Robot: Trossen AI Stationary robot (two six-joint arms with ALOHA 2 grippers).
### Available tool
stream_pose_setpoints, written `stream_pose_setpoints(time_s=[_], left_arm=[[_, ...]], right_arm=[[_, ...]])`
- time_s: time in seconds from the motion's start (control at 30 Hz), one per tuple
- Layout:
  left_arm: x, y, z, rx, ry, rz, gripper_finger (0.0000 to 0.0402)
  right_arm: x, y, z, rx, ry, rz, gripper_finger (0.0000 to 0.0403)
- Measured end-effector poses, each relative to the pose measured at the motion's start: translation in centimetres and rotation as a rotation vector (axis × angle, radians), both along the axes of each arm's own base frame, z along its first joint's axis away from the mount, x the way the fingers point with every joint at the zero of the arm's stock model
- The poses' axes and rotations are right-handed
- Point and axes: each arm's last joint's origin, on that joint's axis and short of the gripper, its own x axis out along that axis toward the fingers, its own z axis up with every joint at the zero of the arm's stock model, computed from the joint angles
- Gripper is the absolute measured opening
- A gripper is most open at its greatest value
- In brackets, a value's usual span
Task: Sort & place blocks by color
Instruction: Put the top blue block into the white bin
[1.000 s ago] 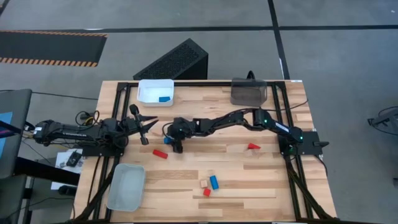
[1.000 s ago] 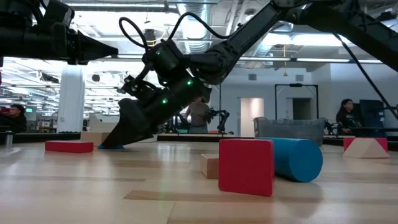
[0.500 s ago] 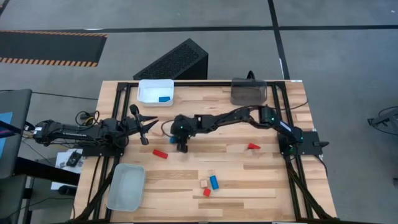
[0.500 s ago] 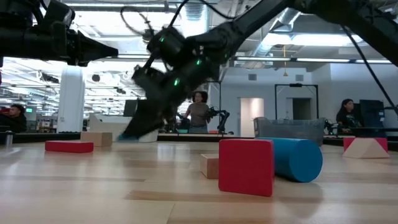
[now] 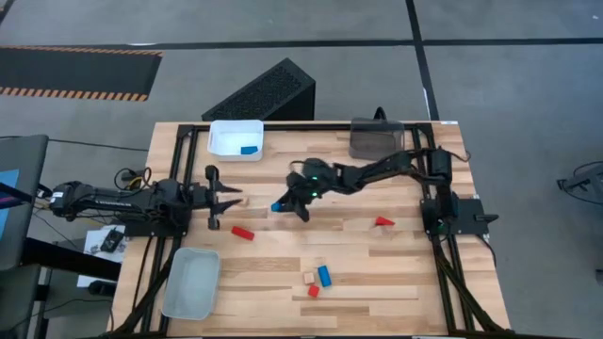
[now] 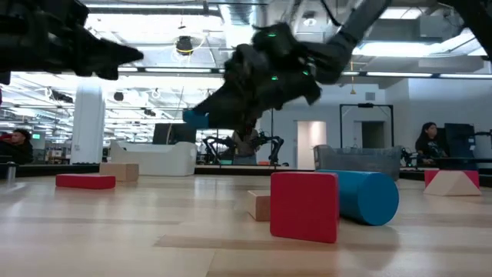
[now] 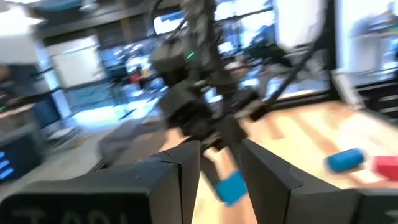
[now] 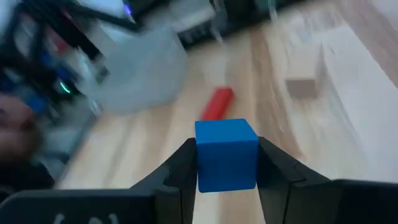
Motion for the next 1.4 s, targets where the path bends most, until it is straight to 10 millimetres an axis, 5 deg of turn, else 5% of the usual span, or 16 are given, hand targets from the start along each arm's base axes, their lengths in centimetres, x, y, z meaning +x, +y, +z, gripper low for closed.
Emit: stream_pose_setpoints(time_s=[0.13, 0.4, 0.97, 1.4], left_arm=[[0.4, -0.4, 0.0, 0.024, -0.007, -0.055, 0.0114], [2.5, -1.3, 0.0, 0.119, -0.032, -0.109, 0.0140], [12.1, -3.5, -0.9, 0.239, 0.204, -0.062, 0.0221], [13.8, -4.0, -1.2, 0.307, 0.269, -0.027, 0.0210]], right_arm=[[-1.8, 1.3, 0.1, 0.090, -0.127, 0.014, 0.0140], [-2.5, 2.8, 0.5, 0.176, -0.195, 0.057, 0.0143], [-2.7, 2.0, 0.6, 0.236, -0.172, 0.116, 0.0149], [-2.6, 2.5, 0.1, 0.237, -0.147, 0.086, 0.0150]])
